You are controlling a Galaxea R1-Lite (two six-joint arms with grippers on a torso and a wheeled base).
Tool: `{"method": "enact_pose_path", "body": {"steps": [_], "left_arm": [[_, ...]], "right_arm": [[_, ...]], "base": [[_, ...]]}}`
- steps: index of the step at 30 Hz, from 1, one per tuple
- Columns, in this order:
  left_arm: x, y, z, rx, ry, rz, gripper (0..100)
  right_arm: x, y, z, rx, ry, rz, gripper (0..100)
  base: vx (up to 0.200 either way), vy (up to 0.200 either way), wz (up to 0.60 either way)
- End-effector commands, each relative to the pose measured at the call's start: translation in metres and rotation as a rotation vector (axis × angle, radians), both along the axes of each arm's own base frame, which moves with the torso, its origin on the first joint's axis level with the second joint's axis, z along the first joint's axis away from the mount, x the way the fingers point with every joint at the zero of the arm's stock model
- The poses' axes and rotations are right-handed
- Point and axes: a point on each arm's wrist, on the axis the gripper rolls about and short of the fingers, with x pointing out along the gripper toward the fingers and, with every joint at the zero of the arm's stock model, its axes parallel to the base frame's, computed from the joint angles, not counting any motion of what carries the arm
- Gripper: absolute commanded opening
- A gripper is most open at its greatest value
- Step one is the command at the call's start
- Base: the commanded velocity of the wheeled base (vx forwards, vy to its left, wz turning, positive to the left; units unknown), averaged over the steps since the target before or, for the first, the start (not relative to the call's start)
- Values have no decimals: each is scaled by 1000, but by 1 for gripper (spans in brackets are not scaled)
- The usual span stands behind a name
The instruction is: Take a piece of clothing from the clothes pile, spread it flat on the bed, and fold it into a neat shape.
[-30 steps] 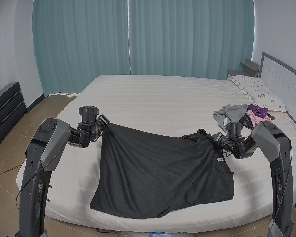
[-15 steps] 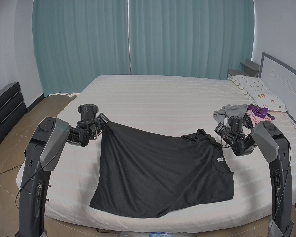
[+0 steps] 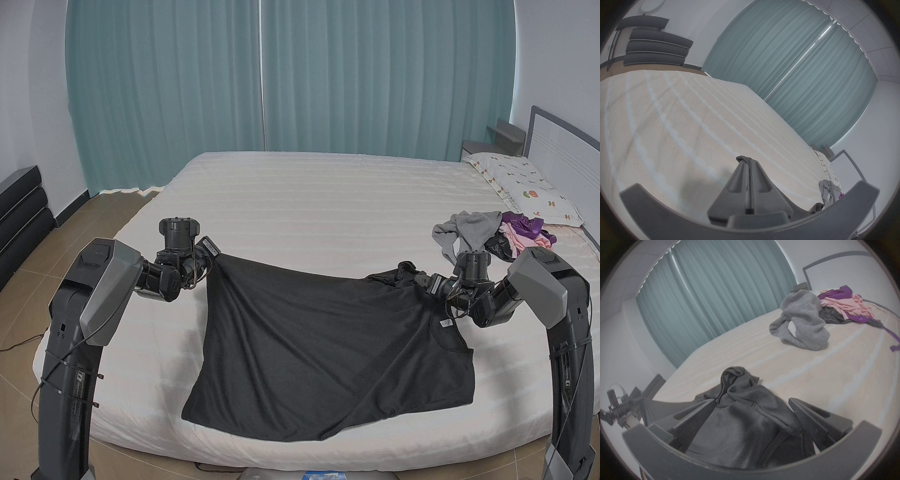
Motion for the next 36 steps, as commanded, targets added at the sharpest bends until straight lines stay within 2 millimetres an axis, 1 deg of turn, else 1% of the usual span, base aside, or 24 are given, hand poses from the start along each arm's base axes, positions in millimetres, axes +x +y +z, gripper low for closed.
{"method": "enact_pose_path", "body": {"steps": [1, 7, 8, 12, 13, 15, 20, 24, 26, 28, 29, 31, 34, 35, 36], "left_arm": [[-5, 1, 1, 1, 17, 2, 0], [-7, 0, -1, 3, 26, -1, 0], [-7, 0, -1, 3, 26, -1, 0], [-7, 0, -1, 3, 26, -1, 0], [-7, 0, 0, 2, 23, -1, 0], [-6, 0, 1, 3, 19, -2, 0], [-3, 0, 4, 12, -6, -3, 0], [2, 2, 12, 6, -44, 17, 0], [5, 3, 11, 6, -63, 35, 0], [7, 2, 8, 6, -72, 33, 0], [7, 2, 8, 6, -72, 33, 0], [8, 0, -3, 10, -54, 29, 0], [9, -3, -15, 15, -35, 22, 0], [9, -3, -15, 15, -35, 22, 0], [9, -3, -19, 16, -27, 21, 100]], "right_arm": [[3, 5, -13, -44, 27, 31, 100], [8, 10, -27, -81, 31, 37, 100], [9, 10, -27, -85, 26, 30, 0], [11, 9, -27, -89, 22, 21, 0], [19, 5, -25, -101, 3, -19, 0], [22, 3, -23, -105, -12, -39, 0], [38, -4, 4, -73, -154, -137, 0], [44, -7, 17, -32, -233, -162, 0], [45, -8, 15, -23, -245, -167, 0], [44, -5, 7, -25, -232, -162, 0], [44, -5, 7, -25, -232, -162, 0], [44, -2, -6, -27, -212, -157, 0], [42, -1, -15, -34, -194, -153, 0], [42, -1, -15, -34, -194, -153, 100], [41, 1, -17, -36, -186, -149, 100]], "base": [[0, 0, 0], [0, 0, 0], [0, 0, 0], [0, 0, 0], [0, 0, 0], [0, 0, 0], [0, 0, 0], [0, 0, 0], [0, 0, 0], [0, 0, 0], [0, 0, 0], [0, 0, 0], [0, 0, 0], [0, 0, 0], [0, 0, 0]]}}
